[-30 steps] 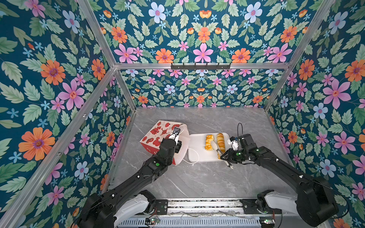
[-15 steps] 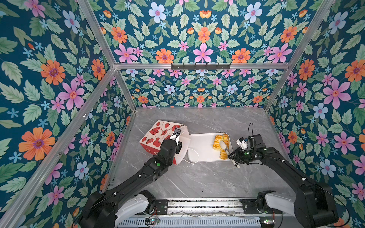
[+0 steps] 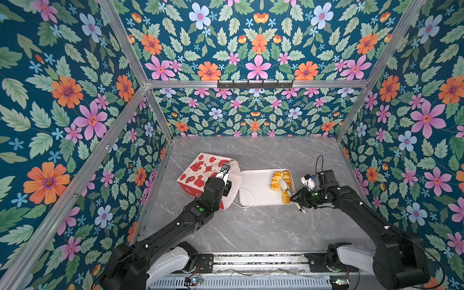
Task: Take the fake bread out of the paper bag
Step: 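Lay the bread on the white tray and open the tongs, then move the tongs back into the bag and pinch a ring-shaped bread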
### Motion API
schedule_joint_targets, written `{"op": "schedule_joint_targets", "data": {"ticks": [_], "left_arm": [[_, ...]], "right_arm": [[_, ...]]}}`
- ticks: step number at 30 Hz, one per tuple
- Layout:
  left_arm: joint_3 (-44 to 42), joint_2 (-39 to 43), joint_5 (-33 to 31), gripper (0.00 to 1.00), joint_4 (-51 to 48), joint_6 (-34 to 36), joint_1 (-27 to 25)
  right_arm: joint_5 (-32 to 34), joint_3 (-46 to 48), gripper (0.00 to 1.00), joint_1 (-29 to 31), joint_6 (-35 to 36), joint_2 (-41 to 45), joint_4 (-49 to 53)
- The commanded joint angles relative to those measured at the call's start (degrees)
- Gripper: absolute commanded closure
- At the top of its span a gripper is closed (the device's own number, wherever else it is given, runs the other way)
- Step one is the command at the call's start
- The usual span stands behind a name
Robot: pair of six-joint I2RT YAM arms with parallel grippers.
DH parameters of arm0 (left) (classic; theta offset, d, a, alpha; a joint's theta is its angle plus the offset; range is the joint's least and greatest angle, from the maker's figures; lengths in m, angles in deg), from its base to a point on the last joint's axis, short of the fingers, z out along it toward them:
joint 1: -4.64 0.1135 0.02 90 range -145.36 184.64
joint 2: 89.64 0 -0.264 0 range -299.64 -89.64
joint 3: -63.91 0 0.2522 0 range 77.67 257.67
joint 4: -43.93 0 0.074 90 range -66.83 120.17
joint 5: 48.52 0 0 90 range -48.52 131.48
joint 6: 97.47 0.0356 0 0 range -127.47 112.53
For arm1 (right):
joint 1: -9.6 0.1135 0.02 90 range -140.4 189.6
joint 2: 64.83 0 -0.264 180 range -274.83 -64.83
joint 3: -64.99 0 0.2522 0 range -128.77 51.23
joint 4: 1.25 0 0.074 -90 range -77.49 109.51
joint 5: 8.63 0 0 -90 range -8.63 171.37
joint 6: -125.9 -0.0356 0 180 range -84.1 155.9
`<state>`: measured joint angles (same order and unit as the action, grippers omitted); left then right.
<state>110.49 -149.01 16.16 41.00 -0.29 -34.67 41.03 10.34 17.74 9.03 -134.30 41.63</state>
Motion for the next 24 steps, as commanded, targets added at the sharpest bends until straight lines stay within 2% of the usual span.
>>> {"op": "schedule_joint_targets", "data": {"ticks": [1,10,14,19,24], "left_arm": [[-0.12,0.06,0.07,1.00,2.44,-0.68,0.10],[-0.47,0.81,-0.22,1.00,2.18,-0.75,0.11],[-0.94,1.71,-0.44,1.00,1.94,-0.74,0.11],[-0.91,1.64,-0.53,1.00,2.04,-0.47,0.11],[-0.66,0.90,-0.09,1.00,2.53,-0.25,0.11]], "right_arm": [[-1.94,-0.81,0.78,0.03,-0.36,-1.59,-4.11],[-0.64,-3.82,0.78,0.03,0.78,-7.88,-4.64],[1.51,-3.59,0.70,0.03,0.55,-6.86,-3.66],[3.31,-3.24,0.55,-0.03,0.24,-4.46,-1.64],[3.77,-2.80,0.51,0.03,0.00,-0.88,-1.64]]}}
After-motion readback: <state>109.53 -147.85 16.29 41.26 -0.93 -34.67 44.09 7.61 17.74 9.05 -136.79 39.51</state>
